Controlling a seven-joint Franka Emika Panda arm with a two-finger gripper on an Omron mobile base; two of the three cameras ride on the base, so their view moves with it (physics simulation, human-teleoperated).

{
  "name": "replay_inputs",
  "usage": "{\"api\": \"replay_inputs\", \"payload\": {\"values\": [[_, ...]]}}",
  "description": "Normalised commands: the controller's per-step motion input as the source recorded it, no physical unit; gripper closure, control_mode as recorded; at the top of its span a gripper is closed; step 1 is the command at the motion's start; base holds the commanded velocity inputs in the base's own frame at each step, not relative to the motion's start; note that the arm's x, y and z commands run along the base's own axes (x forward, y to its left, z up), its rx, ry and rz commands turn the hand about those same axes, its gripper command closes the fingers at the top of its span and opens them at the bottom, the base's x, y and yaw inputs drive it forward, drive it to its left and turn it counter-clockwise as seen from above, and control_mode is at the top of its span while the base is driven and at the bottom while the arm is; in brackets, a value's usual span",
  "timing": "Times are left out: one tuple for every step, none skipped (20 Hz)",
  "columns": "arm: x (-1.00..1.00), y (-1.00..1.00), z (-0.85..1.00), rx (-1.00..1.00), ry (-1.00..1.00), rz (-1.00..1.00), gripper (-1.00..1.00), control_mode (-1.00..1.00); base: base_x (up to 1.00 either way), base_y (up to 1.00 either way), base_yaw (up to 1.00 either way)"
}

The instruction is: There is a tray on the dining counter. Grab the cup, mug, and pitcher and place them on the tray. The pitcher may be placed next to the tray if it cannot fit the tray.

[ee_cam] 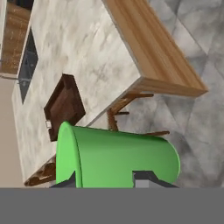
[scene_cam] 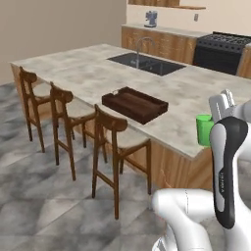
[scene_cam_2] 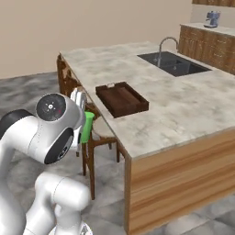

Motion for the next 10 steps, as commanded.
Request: {"api": "replay_inputs", "payload": {"values": [[0.0, 0.0, 0.0, 0.0, 0.0, 0.0, 1.0, 1.0, 0.64, 1.0, -0.26], [0.0, 0.0, 0.0, 0.0, 0.0, 0.0, 1.0, 1.0, 0.57, 1.0, -0.24], [0.0, 0.0, 0.0, 0.0, 0.0, 0.0, 1.0, 1.0, 0.56, 0.89, -0.17], [0.0, 0.0, 0.0, 0.0, 0.0, 0.0, 1.0, 1.0, 0.67, 0.41, -0.12], [0.0, 0.0, 0.0, 0.0, 0.0, 0.0, 1.0, 1.0, 0.74, 0.35, -0.11], [0.0, 0.0, 0.0, 0.0, 0.0, 0.0, 1.0, 1.0, 0.82, 0.31, -0.11], [0.0, 0.0, 0.0, 0.0, 0.0, 0.0, 1.0, 1.0, 0.89, 0.19, -0.12], [0.0, 0.0, 0.0, 0.0, 0.0, 0.0, 1.0, 1.0, 0.94, 0.04, -0.12], [0.0, 0.0, 0.0, 0.0, 0.0, 0.0, 1.0, 1.0, 0.94, 0.0, -0.12], [0.0, 0.0, 0.0, 0.0, 0.0, 0.0, 1.0, 1.0, 0.94, 0.0, -0.11]]}}
